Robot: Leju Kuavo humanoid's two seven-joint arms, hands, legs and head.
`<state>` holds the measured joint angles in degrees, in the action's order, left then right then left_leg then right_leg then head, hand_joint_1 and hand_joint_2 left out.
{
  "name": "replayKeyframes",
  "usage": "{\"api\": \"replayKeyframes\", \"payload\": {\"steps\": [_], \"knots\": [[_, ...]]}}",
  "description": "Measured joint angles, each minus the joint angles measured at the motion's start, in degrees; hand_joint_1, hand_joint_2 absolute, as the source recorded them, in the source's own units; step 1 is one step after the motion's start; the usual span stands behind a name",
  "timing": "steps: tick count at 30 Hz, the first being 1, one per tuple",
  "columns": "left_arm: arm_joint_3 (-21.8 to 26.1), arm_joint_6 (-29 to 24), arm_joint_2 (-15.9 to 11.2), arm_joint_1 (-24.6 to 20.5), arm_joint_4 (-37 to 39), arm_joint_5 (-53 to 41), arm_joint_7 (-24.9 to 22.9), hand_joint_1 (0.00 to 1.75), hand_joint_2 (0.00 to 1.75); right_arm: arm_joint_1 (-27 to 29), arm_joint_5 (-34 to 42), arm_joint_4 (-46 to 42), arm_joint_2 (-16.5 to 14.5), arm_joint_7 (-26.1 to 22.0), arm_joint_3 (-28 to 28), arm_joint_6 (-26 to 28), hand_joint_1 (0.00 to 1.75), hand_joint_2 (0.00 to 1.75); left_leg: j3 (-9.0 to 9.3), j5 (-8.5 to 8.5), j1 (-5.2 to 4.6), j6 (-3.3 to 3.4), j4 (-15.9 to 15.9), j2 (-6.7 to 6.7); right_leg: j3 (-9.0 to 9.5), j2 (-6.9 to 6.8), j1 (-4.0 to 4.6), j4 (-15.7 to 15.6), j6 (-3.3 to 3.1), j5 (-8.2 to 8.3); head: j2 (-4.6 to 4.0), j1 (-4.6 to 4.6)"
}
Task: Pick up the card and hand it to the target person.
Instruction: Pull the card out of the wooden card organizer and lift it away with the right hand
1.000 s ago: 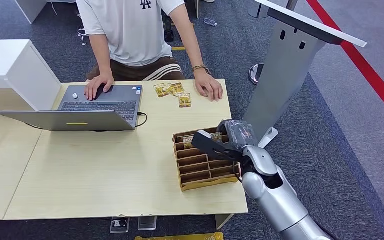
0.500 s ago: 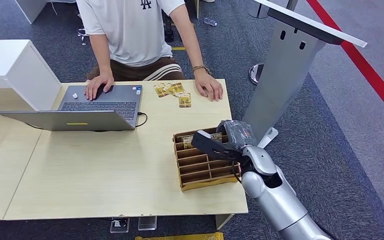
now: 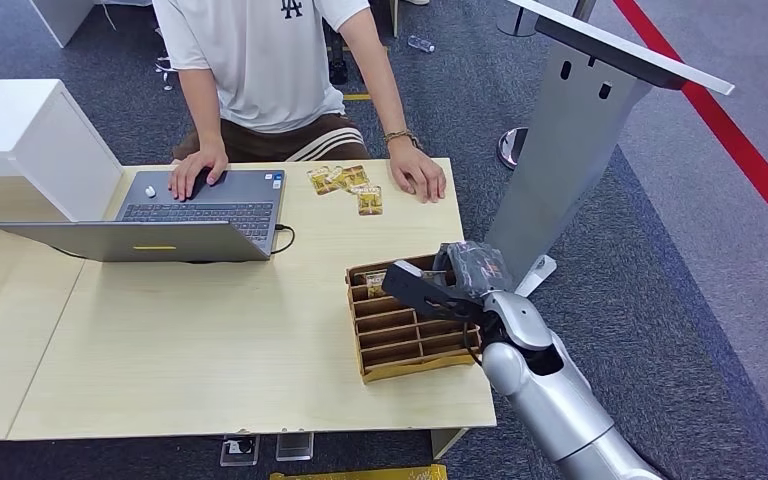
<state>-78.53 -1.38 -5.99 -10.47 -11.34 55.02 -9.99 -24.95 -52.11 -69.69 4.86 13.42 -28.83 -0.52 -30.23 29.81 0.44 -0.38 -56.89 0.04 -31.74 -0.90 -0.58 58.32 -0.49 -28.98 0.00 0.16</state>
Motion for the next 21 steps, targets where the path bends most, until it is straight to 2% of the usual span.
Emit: {"api": "replayKeyframes", "payload": {"steps": [8,12,16,21], "knots": [[0.00,0.00,0.00,0.01,0.00,0.00,-0.01,0.00,0.00,0.00,0.07,0.01,-0.03,-0.04,0.00,0.08,1.50,1.75,0.02,0.00,0.00,0.00,0.00,0.00,0.01,0.00,0.00,0.00,0.00,0.00,0.00,-0.01],[0.00,-0.01,0.00,0.01,0.00,0.01,-0.02,0.00,0.00,0.00,0.09,0.03,-0.03,-0.07,0.00,0.11,1.55,1.75,0.02,0.00,0.00,0.00,0.00,0.00,0.01,0.00,0.00,0.00,0.00,0.00,0.00,-0.02],[0.00,0.14,0.00,0.00,0.00,0.11,-0.02,0.00,1.75,0.01,0.36,0.11,-0.03,-0.23,0.00,0.13,1.54,1.75,0.02,0.00,0.00,0.00,0.00,0.00,0.01,0.00,0.00,0.00,0.00,0.00,0.00,-0.03],[-0.02,0.83,0.00,-0.04,0.00,-0.37,-0.10,0.00,1.75,0.01,0.81,0.40,-0.03,-0.70,0.00,0.13,1.54,1.75,0.03,0.00,0.00,0.00,0.00,0.01,0.01,0.00,0.00,0.00,0.00,0.00,0.00,0.00]]}}
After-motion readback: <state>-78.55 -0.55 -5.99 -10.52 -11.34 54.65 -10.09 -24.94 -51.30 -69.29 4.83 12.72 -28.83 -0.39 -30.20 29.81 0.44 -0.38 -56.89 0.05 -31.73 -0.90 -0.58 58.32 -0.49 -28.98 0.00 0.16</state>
